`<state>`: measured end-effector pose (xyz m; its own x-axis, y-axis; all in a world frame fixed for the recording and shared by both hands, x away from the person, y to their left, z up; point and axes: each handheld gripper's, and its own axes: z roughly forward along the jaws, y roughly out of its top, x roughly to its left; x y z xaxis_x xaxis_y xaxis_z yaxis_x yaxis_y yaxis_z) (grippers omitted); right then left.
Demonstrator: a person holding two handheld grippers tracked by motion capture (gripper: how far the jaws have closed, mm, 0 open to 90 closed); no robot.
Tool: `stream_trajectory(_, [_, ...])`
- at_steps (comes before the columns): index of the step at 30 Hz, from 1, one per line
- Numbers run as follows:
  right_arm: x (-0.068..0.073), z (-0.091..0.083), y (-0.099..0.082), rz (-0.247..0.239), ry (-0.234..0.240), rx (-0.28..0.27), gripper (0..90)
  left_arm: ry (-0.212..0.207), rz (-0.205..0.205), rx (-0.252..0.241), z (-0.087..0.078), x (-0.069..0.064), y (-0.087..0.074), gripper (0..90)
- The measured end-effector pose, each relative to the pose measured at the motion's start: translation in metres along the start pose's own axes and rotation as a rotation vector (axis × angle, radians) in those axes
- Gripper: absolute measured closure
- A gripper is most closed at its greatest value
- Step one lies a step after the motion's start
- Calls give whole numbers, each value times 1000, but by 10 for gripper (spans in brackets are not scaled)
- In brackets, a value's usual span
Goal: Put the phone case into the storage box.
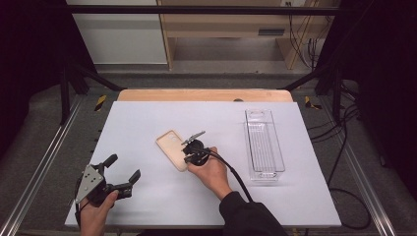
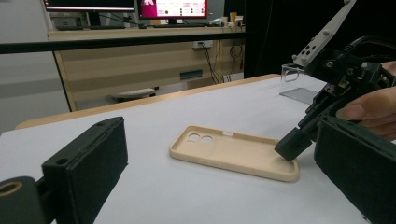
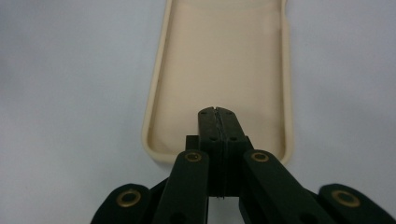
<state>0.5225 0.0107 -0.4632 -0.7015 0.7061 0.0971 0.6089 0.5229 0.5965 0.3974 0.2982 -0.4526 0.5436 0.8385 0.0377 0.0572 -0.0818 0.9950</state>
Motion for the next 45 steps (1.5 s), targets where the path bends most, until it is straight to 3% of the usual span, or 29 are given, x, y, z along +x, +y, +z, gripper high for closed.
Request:
stream_trajectory(8, [1, -10, -8, -14, -3, 48, 900, -9, 3, 3, 1, -2, 0, 25])
stream_trajectory(24, [4, -55, -76, 27, 21, 20, 900, -14, 13, 11, 1, -3, 0, 27])
stream_trajectory(33, [6, -72, -99, 14, 8, 12, 900, -3, 1, 11, -3, -1, 0, 32])
stream_trajectory(45, [8, -78, -108, 10, 4, 7, 900, -6, -3, 8, -3, -2, -1, 32])
